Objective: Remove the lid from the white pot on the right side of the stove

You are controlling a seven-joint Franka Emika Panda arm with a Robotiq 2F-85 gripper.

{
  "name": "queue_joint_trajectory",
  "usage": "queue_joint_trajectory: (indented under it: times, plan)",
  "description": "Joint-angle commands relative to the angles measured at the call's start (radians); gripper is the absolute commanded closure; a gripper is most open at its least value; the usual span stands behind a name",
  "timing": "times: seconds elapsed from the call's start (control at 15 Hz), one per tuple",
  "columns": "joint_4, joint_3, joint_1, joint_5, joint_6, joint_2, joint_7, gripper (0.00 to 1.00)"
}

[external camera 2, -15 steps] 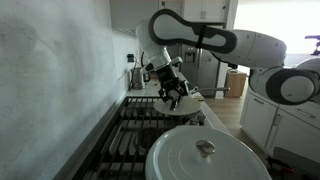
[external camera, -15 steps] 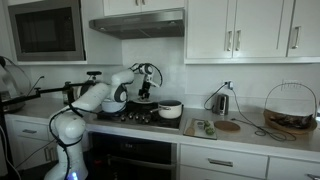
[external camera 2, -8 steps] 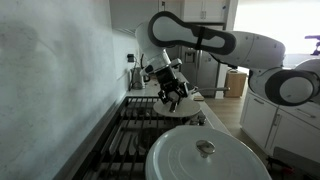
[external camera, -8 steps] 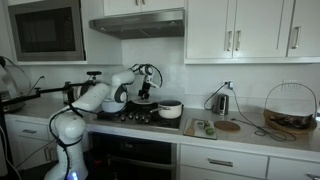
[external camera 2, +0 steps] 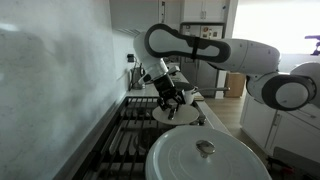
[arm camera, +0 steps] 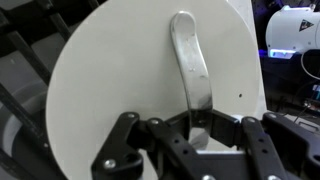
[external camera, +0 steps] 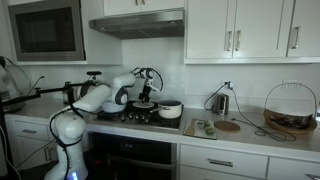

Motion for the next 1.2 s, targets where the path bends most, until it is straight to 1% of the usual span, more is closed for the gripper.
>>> queue_joint_trajectory:
  times: [0.0, 1.13]
  plan:
    - [0.035, 0.001, 0.000, 0.016, 0.025, 0.019, 0.039, 1.00]
    - [0.037, -0.014, 0.000, 0.004, 0.158, 0.070, 0.074, 1.00]
